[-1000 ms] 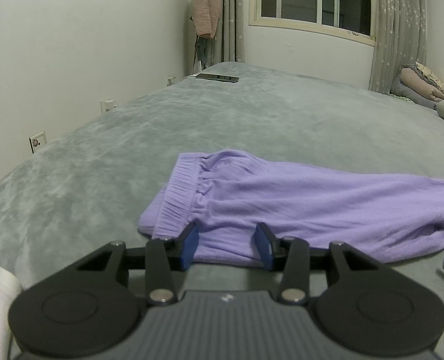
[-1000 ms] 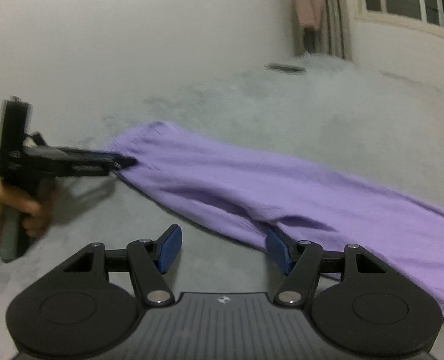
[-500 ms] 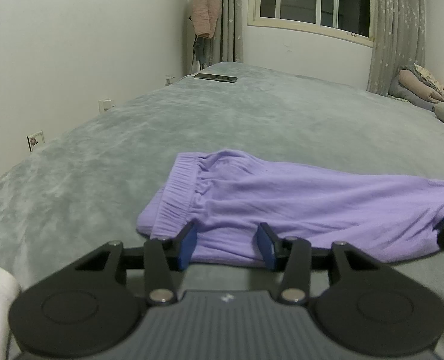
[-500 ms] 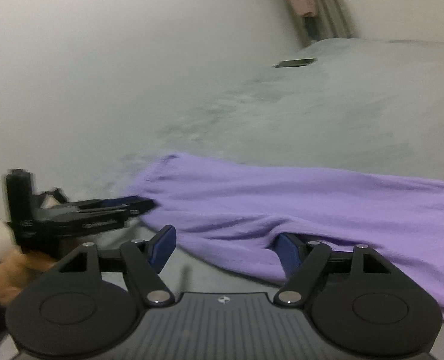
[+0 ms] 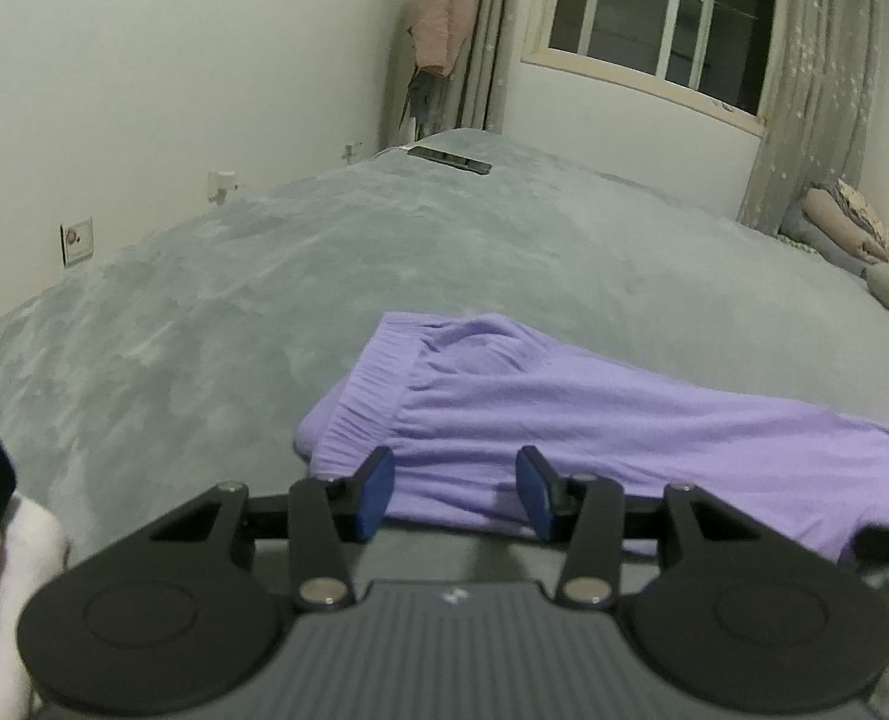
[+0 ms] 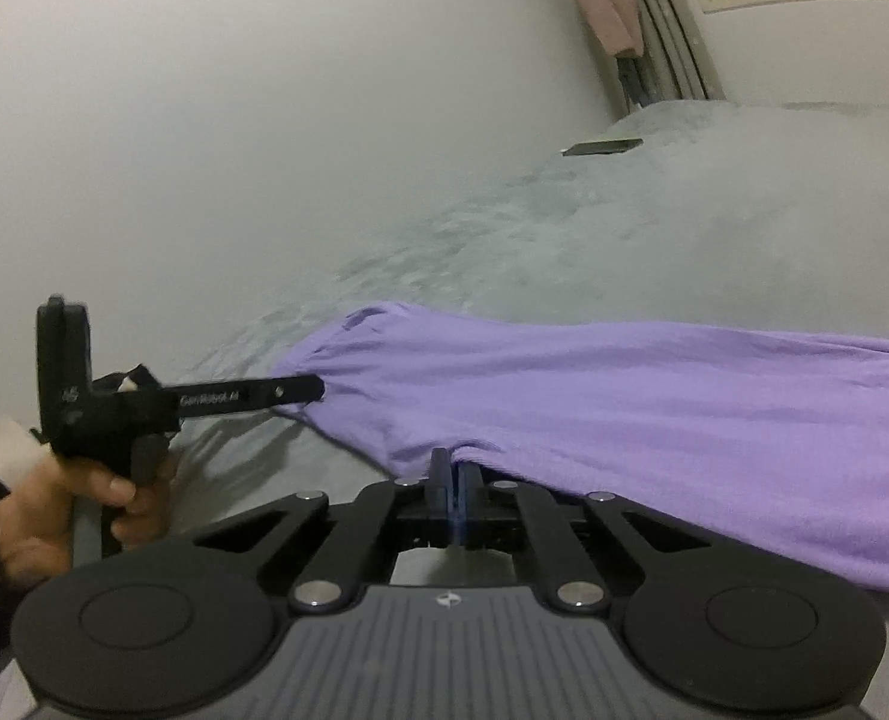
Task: Fold clothes
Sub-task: 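Hold the pants edge with the right gripper while the left gripper grasps the waistband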
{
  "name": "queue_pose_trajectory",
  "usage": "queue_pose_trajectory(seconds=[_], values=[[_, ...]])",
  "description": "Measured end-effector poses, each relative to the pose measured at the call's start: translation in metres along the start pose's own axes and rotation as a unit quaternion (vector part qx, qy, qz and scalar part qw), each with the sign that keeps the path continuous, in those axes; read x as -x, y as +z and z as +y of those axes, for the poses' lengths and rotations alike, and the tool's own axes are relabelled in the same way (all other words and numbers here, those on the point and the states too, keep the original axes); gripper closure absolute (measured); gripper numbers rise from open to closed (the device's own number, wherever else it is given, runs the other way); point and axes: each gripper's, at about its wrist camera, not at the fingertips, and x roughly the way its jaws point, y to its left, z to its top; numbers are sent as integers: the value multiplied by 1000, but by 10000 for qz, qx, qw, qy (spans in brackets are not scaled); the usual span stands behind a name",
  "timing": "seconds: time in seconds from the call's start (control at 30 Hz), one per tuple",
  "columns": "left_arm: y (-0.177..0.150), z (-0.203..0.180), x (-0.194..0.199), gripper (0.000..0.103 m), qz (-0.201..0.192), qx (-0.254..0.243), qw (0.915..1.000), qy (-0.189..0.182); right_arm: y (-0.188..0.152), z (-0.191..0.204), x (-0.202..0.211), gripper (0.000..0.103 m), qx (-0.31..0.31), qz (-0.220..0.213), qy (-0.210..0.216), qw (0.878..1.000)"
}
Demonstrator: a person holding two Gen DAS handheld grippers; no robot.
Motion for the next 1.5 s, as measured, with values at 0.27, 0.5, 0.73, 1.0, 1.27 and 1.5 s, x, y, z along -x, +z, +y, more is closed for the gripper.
queue_pose_trajectory(seconds=[0.27, 0.5, 0.73, 1.0, 1.27, 1.5], values=[[15, 20, 26, 42, -173, 715, 9970, 258, -13, 18, 10, 100, 216, 228, -53, 9995], [11, 38, 25, 42, 221, 1243, 9911, 409, -15, 19, 15, 99, -224, 210, 6, 9995], [8, 50, 15, 42, 279, 1540, 9868, 419, -23, 8, 15, 99, -847, 509, 4, 9951], [8, 44, 7, 42, 182, 1551, 9863, 525, -29, 13, 35, 81, -1221, 438, -96, 9915], [12, 38, -14, 74, 69, 1354, 9896, 480, -35, 10, 29, 70, -1959, 89, -343, 9800], [16, 44, -16, 89, -19, 1500, 9881, 334, -35, 14, 19, 93, -2497, -137, -844, 9645]])
